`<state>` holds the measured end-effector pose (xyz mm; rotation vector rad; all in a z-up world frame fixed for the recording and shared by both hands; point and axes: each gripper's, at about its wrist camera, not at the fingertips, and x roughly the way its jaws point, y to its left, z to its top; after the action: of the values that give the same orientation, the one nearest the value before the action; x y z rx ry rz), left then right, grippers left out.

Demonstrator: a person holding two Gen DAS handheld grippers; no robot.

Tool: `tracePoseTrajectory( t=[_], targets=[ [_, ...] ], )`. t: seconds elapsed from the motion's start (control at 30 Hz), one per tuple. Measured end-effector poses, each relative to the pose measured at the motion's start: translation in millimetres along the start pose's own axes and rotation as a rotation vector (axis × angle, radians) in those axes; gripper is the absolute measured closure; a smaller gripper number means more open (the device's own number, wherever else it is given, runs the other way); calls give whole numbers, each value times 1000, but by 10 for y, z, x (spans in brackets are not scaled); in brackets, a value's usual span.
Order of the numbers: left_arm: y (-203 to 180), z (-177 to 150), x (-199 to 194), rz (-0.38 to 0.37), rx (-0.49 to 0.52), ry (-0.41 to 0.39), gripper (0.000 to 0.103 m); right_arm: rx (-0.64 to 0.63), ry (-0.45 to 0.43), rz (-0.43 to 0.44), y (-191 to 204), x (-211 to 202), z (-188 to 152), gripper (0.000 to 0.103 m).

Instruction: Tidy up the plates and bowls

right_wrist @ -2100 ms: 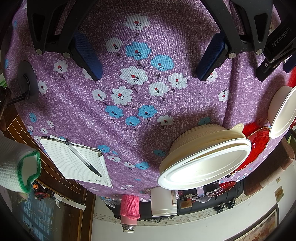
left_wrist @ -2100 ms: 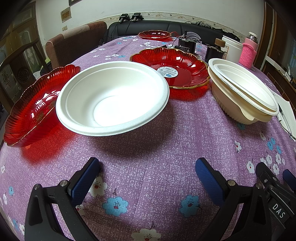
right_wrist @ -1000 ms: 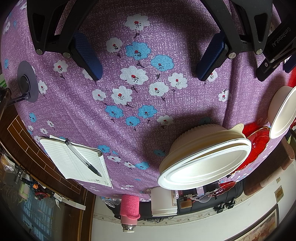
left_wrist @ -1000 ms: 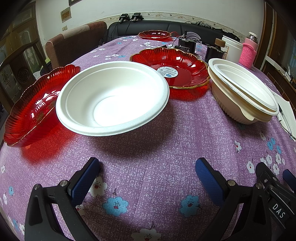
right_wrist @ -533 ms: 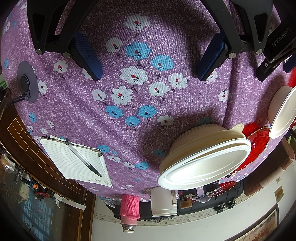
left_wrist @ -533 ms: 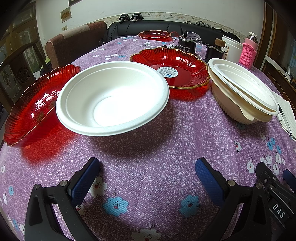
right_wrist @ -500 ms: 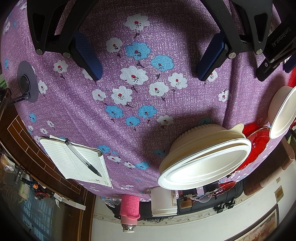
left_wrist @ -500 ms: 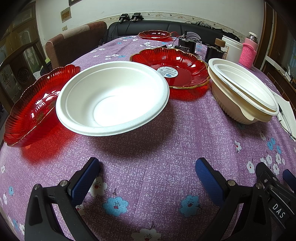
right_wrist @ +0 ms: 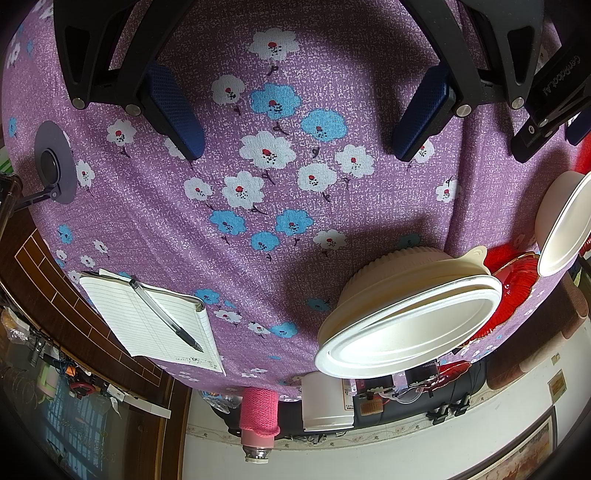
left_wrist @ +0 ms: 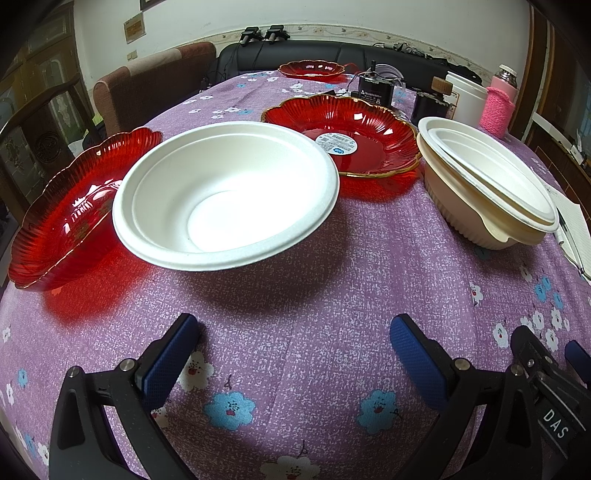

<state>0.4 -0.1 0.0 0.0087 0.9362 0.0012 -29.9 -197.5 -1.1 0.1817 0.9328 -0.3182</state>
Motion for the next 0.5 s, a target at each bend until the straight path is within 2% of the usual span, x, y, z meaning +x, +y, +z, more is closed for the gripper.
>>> tracePoseTrajectory(
  t=[0.5],
  targets=[
    [15,13,8,0,0,0,0,0,0,0,0,0,0,1]
  ],
)
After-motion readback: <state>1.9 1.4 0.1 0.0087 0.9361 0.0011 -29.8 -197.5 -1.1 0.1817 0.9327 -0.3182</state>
